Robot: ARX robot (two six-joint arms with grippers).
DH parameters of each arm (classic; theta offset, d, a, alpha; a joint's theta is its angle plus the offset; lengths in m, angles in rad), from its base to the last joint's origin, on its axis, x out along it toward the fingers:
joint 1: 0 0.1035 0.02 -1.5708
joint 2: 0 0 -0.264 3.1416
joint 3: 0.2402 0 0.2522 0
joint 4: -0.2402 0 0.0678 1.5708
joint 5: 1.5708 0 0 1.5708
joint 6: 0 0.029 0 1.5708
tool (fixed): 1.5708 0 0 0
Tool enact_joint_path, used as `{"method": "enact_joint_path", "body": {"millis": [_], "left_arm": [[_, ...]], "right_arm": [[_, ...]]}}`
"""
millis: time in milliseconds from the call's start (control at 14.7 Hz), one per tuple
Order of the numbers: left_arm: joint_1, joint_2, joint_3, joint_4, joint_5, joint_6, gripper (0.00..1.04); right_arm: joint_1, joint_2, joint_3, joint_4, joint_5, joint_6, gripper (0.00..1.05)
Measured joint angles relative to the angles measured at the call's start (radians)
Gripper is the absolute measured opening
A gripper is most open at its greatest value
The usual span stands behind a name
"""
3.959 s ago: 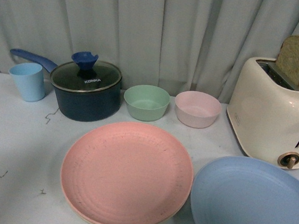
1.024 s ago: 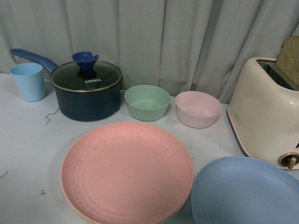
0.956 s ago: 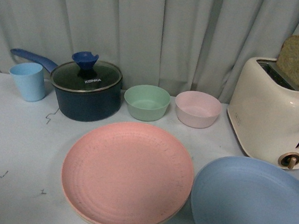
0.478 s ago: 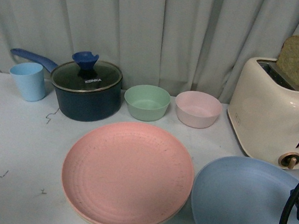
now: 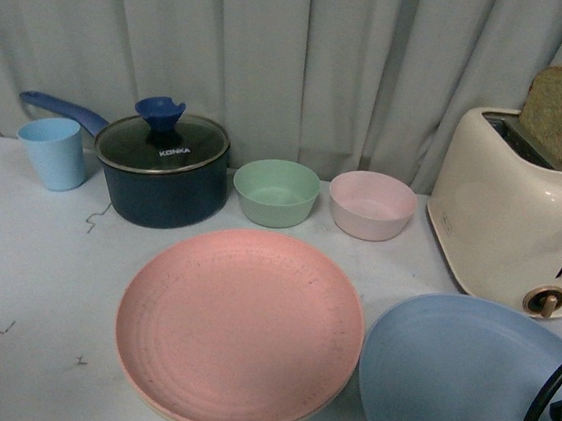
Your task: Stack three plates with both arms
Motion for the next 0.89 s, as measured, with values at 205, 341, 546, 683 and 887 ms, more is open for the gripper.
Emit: {"method": "enact_joint_path", "body": {"millis": [205, 341, 546, 683, 887], "left_arm": [[0.0, 0.0, 0.0, 0.0, 0.0, 0.0, 0.98], [0.0, 0.0, 0.0, 0.0, 0.0, 0.0, 0.98], [0.0, 0.0, 0.0, 0.0, 0.0, 0.0, 0.98], [0.0, 0.0, 0.0, 0.0, 0.0, 0.0, 0.98], [0.0, 0.0, 0.0, 0.0, 0.0, 0.0, 0.98]], "right_arm": [[-0.013, 0.0, -0.016, 0.018, -0.015, -0.003, 0.57], [-0.035, -0.009, -0.026, 0.021, -0.031, -0.006, 0.35], [-0.067, -0.048, -0.047, 0.041, -0.076, -0.013, 0.04], [-0.084, -0.093, -0.079, 0.053, -0.104, -0.013, 0.02], [-0.124, -0.236, -0.174, -0.018, -0.166, -0.022, 0.02]]}}
